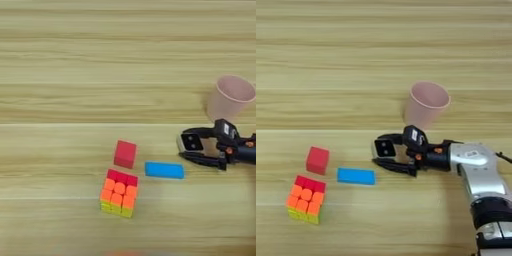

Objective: Move the objects on the table

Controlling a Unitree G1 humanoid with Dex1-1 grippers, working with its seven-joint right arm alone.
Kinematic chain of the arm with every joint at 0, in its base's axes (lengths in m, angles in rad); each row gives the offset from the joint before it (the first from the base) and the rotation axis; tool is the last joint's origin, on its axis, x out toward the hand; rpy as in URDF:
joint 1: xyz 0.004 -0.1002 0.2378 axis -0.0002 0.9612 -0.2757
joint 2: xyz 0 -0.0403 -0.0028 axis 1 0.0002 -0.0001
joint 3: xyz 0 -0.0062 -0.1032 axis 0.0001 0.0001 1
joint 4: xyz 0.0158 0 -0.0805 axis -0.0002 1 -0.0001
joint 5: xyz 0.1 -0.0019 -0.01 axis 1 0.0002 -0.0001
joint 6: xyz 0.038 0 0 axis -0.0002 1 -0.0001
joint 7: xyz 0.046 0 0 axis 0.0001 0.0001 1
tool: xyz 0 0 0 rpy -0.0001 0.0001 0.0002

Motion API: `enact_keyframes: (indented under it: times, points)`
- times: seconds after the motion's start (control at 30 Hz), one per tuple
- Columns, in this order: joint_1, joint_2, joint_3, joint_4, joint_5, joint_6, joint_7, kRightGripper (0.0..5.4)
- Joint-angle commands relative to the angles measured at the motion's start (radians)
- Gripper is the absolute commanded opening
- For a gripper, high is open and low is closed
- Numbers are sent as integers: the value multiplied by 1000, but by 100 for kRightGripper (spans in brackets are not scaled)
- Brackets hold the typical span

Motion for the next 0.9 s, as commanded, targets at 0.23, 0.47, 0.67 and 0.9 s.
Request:
enact_keyframes:
  times: [0.23, 0.47, 0.67, 0.9]
  points:
    - [-70, 29, -28, -190, 22, 113, -165, 305]
    - [-50, 63, 11, -281, 3, 206, -230, 305]
    - [-42, 99, 53, -306, -24, 276, -282, 305]
    - [-37, 120, 81, -301, -45, 293, -315, 305]
